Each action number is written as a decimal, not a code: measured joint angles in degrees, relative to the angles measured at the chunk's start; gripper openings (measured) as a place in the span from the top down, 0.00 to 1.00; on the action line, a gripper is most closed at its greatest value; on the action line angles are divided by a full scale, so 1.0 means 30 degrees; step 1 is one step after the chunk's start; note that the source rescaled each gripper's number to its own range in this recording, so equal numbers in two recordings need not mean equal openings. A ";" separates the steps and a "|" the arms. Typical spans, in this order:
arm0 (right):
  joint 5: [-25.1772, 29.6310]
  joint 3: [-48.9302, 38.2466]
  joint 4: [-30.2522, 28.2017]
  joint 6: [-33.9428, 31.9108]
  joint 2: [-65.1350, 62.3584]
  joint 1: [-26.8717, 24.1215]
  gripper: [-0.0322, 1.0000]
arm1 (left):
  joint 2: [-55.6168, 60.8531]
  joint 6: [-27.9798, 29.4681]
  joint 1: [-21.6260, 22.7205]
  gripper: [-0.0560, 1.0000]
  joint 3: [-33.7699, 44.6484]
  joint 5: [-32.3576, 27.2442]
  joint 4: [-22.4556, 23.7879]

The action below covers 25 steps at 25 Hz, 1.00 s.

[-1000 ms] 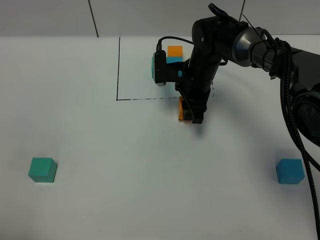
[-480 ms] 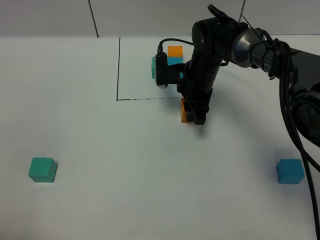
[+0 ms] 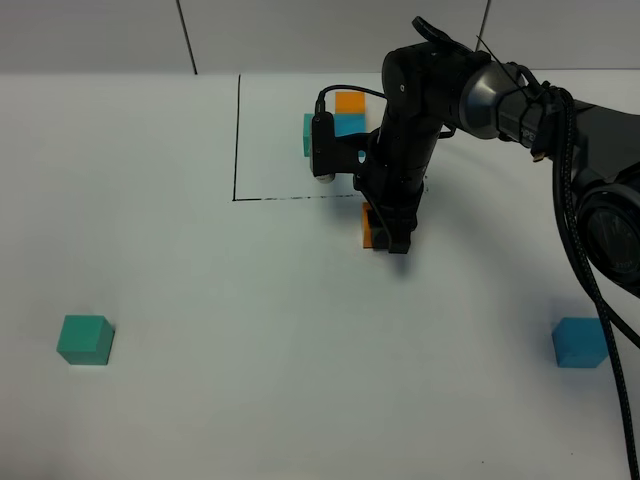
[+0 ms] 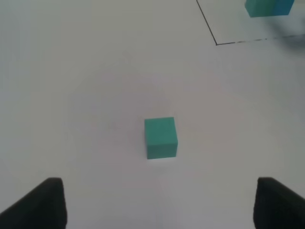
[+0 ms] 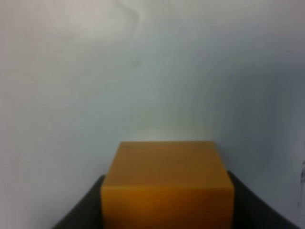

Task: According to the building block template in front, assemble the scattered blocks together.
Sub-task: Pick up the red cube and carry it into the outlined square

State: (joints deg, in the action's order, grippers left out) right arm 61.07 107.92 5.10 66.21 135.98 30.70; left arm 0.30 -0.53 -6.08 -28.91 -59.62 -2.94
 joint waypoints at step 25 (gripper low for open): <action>-0.0124 0.0021 0.0094 -0.0589 0.0178 0.0000 0.72 | 0.0000 0.0000 0.0000 0.21 0.0000 0.0000 0.0000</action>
State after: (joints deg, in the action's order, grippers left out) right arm 60.70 107.99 5.39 64.44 136.51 30.70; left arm 0.30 -0.53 -6.08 -28.91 -59.62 -2.94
